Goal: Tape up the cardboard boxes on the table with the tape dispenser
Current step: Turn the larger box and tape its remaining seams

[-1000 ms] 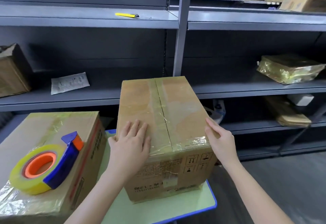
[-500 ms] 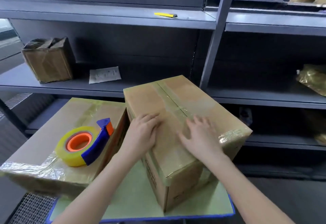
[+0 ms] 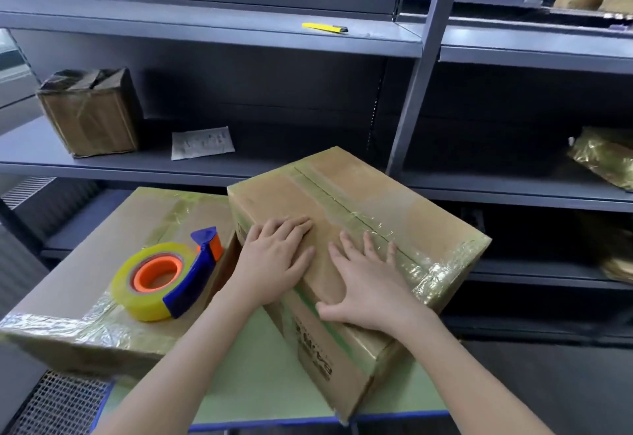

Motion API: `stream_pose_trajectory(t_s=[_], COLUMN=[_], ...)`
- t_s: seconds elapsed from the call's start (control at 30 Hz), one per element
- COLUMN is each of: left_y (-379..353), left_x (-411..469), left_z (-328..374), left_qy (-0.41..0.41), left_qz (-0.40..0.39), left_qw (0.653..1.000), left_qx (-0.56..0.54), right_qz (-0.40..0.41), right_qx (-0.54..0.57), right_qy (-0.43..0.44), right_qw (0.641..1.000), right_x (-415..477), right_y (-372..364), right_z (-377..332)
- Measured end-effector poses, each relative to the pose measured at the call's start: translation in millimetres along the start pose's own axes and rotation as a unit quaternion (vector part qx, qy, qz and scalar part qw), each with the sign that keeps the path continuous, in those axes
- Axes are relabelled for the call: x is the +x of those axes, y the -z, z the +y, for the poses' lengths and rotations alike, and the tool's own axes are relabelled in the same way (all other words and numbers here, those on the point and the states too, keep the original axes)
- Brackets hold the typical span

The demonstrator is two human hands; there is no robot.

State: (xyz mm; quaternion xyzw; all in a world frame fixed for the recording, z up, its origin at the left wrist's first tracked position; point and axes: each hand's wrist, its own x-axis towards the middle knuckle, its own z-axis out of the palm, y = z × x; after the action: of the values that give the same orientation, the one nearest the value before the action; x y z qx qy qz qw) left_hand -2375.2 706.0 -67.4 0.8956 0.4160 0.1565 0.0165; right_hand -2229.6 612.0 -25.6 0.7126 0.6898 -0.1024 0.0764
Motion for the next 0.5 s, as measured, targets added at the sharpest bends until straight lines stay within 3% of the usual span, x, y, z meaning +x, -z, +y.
stream_pose_trajectory(t_s=[0.3,0.5], left_y=[-2,-13], left_x=[-46,-38], left_z=[56,69], left_qy=[-0.089,-0.111], left_qz=[0.06,0.112], left_qw=[0.991,0.979], left_qx=[0.074,0.128], right_qz=[-0.104,-0.101], right_qx=[0.113,0.13], right_qy=[0.121,0.12], right_qw=[0.981,0.979], right_x=[-40,-39], right_y=[13,12], right_z=[73,87])
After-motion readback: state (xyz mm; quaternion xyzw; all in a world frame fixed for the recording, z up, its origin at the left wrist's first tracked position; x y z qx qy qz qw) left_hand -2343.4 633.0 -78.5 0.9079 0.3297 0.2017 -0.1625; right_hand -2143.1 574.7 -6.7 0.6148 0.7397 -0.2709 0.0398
